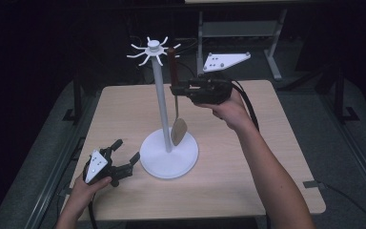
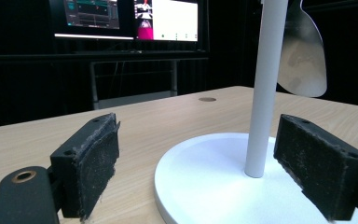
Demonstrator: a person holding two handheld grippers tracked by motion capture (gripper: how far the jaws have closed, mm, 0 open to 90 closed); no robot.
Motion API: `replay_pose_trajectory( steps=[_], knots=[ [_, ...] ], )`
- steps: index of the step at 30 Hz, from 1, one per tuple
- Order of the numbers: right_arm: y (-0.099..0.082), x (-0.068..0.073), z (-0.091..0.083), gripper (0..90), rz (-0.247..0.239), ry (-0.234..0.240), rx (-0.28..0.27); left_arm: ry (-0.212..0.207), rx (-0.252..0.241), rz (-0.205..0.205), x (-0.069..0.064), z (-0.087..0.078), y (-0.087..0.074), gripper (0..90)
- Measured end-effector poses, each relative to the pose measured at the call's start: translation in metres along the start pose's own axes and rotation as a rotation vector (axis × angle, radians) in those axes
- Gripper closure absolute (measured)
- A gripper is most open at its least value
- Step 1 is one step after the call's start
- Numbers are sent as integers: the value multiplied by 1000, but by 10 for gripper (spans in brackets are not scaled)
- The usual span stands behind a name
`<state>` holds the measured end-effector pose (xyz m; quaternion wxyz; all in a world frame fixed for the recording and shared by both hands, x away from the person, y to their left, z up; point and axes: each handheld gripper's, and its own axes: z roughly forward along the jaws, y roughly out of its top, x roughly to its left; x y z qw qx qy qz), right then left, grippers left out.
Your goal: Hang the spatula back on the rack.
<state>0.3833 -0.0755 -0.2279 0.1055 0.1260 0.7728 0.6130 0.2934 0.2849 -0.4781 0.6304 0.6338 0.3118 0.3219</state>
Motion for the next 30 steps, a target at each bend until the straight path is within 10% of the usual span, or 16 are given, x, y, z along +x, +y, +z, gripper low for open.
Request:
replay_pose_trajectory(
  steps=[12, 30],
  knots=[
    [-17, 0, -20, 596, 28, 9, -17, 1, 3, 1, 0, 0, 0, 133],
    [-58, -10, -51, 443, 91, -108, 47, 2, -3, 0, 0, 0, 0, 133]
  ],
)
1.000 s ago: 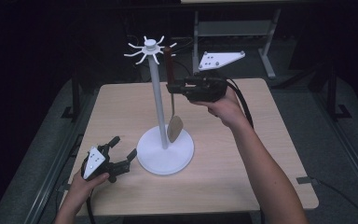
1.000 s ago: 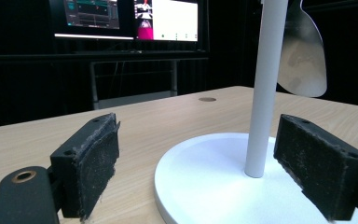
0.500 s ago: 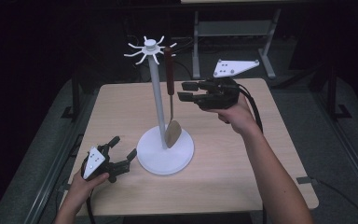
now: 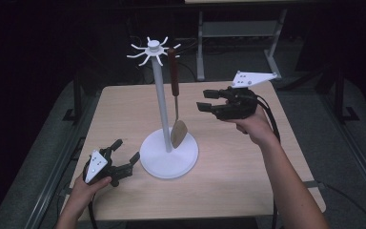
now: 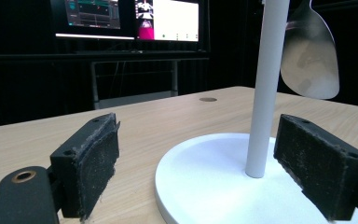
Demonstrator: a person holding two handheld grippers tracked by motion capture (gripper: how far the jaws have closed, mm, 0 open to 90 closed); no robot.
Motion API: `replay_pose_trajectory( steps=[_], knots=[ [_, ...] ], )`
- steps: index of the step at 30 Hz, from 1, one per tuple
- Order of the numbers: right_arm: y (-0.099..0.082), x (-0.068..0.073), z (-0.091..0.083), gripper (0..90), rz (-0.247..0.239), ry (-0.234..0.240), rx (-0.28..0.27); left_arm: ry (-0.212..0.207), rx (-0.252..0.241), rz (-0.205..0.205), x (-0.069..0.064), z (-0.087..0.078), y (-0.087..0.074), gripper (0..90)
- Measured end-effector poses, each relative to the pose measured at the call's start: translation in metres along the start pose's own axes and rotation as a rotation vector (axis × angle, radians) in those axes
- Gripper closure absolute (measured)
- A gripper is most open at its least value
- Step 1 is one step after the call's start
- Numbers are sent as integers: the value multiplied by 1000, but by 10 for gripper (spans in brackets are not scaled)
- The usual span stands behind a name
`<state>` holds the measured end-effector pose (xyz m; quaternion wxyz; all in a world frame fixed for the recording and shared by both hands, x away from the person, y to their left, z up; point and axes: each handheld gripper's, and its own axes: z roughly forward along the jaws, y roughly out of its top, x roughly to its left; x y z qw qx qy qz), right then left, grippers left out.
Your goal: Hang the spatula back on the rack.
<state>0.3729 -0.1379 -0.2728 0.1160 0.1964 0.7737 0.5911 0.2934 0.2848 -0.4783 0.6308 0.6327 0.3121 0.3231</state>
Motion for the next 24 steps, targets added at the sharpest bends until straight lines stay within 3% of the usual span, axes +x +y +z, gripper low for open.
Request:
replay_pose_trajectory(
  steps=[24],
  knots=[
    [-76, -20, -26, 351, 96, -171, 129, 2, 6, -2, 1, -1, 0, 133]
  ],
)
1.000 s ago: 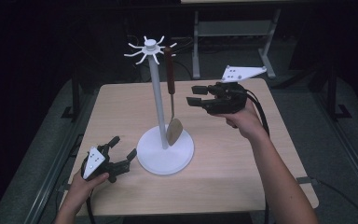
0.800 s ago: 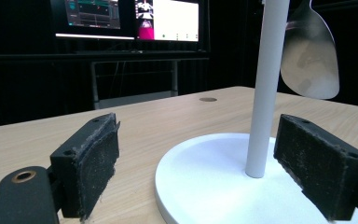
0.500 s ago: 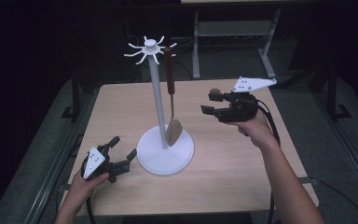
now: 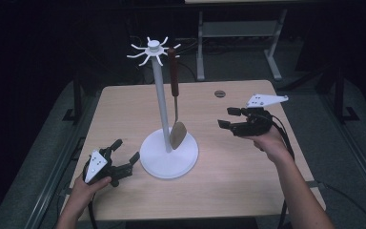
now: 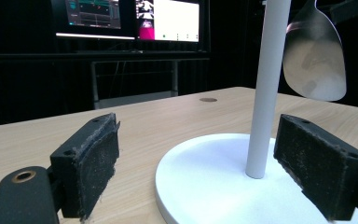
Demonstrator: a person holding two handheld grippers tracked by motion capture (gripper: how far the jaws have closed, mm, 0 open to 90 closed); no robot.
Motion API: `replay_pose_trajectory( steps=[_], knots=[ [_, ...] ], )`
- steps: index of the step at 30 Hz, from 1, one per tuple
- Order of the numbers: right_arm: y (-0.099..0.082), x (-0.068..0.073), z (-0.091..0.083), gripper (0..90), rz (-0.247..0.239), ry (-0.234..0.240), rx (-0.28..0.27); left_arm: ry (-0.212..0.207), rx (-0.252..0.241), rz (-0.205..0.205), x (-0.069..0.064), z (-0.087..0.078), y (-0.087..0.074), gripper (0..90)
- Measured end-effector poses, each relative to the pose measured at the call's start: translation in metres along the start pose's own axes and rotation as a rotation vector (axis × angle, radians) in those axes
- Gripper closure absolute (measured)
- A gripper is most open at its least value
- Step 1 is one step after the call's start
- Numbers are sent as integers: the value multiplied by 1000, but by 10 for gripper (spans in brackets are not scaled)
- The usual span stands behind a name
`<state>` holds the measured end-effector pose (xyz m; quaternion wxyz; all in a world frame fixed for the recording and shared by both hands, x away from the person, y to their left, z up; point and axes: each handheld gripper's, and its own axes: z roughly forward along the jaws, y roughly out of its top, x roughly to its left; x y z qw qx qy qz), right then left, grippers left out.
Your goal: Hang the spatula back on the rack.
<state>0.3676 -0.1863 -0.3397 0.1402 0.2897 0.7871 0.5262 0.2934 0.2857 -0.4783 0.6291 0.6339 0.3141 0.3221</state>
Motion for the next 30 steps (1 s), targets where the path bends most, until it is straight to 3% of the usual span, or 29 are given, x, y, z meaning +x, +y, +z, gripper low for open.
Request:
replay_pose_trajectory(
  steps=[18, 24, 30],
  knots=[
    [-65, -9, -15, 301, 85, -51, 93, 0, -2, -1, -1, 0, 0, 133],
    [-83, -13, -21, 260, 133, -82, 91, 2, 1, -1, 0, 0, 0, 133],
    [-95, -14, -26, 239, 147, -112, 94, 3, 0, -1, 0, 0, 0, 133]
  ],
)
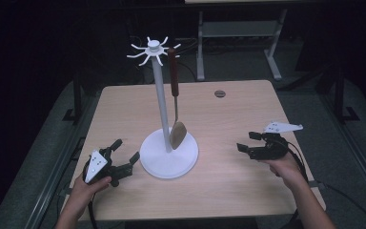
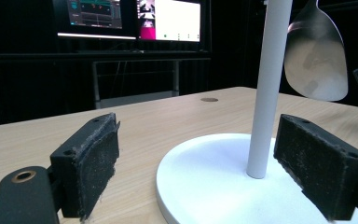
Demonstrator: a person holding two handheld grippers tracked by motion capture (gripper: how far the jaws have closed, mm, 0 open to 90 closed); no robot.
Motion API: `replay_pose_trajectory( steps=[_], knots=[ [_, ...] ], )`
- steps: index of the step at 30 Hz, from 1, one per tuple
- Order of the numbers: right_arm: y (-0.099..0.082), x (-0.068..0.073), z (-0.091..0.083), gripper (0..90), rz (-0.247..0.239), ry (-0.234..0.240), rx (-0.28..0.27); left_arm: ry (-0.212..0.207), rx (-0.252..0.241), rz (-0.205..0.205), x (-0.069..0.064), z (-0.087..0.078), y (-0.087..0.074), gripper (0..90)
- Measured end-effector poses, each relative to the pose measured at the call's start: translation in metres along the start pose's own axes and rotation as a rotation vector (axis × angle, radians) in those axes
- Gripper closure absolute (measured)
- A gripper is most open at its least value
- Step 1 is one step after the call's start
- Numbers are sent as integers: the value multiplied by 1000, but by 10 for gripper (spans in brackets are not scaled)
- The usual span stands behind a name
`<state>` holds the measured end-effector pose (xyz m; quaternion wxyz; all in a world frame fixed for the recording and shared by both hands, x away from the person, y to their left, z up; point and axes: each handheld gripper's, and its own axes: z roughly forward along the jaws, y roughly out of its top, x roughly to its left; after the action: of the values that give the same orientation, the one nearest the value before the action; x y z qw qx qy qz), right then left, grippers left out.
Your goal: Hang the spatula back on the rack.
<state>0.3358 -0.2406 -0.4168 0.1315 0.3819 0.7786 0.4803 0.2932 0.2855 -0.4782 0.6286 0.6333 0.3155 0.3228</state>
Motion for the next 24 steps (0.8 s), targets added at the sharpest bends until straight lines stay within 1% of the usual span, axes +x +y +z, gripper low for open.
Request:
replay_pose_trajectory(
  steps=[3, 6, 11, 15, 16, 18, 21, 24],
  knots=[
    [-9, -3, -3, 223, 25, -18, 9, -8, 1, 0, 0, 0, 0, 133],
    [-19, -6, -7, 196, 46, -45, 21, -4, 0, 0, 0, 0, 0, 133],
    [-34, -11, -15, 167, 77, -105, 43, -6, 0, -2, 0, 0, 0, 133],
    [-44, -13, -19, 163, 77, -141, 62, -9, 1, 0, 0, 0, 0, 133],
    [-46, -14, -19, 163, 83, -146, 67, -8, -1, 1, -1, 0, 0, 133],
    [-48, -16, -19, 158, 84, -141, 67, -8, 0, 11, -1, 0, 0, 133],
    [-49, -19, -16, 158, 84, -139, 71, -6, -1, 1, -1, 0, 0, 133],
    [-52, -21, -10, 156, 71, -139, 109, -6, -1, -1, 0, 0, 0, 133]
  ],
)
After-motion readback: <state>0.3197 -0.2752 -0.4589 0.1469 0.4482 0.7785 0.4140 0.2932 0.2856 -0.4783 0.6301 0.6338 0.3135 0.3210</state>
